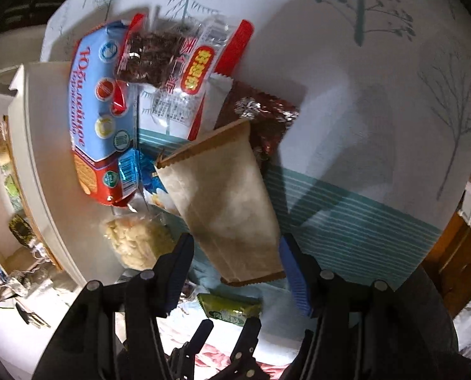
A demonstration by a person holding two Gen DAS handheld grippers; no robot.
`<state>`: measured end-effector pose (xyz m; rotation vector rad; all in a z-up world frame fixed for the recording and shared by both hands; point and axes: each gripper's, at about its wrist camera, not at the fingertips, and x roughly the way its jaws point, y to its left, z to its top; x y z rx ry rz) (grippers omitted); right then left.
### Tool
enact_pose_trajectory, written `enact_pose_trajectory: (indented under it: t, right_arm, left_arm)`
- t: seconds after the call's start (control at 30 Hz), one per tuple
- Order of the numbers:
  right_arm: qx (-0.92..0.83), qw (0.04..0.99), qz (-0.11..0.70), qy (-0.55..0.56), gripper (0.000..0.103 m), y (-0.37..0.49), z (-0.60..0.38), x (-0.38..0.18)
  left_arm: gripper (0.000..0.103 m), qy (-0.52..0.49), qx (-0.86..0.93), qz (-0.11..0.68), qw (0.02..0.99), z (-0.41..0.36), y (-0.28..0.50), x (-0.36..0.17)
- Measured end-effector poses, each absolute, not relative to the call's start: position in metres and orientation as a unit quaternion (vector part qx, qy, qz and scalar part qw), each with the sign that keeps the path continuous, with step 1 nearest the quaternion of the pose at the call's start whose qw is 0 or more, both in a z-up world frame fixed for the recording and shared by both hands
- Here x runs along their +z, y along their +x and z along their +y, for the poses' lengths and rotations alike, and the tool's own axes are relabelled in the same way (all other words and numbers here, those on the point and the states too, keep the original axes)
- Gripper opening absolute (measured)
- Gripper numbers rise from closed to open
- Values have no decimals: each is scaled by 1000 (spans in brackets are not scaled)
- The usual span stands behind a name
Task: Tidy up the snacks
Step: 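Lift the brown paper bag with the right gripper while the left gripper grasps the green packet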
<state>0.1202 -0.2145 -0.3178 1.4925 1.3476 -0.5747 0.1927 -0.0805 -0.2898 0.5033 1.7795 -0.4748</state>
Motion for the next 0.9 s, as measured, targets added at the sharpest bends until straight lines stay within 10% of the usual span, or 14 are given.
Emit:
enact_pose_trajectory:
  t: [0.57,0.9]
  right_arm:
    - [-224,529,624,529,58,193,-203,-318]
    - [-226,543,636,500,54,198,-175,-312]
  left_arm:
    - [77,217,-168,774,570,-105,198,-316]
    - [42,228,-157,761,587,-84,198,-315]
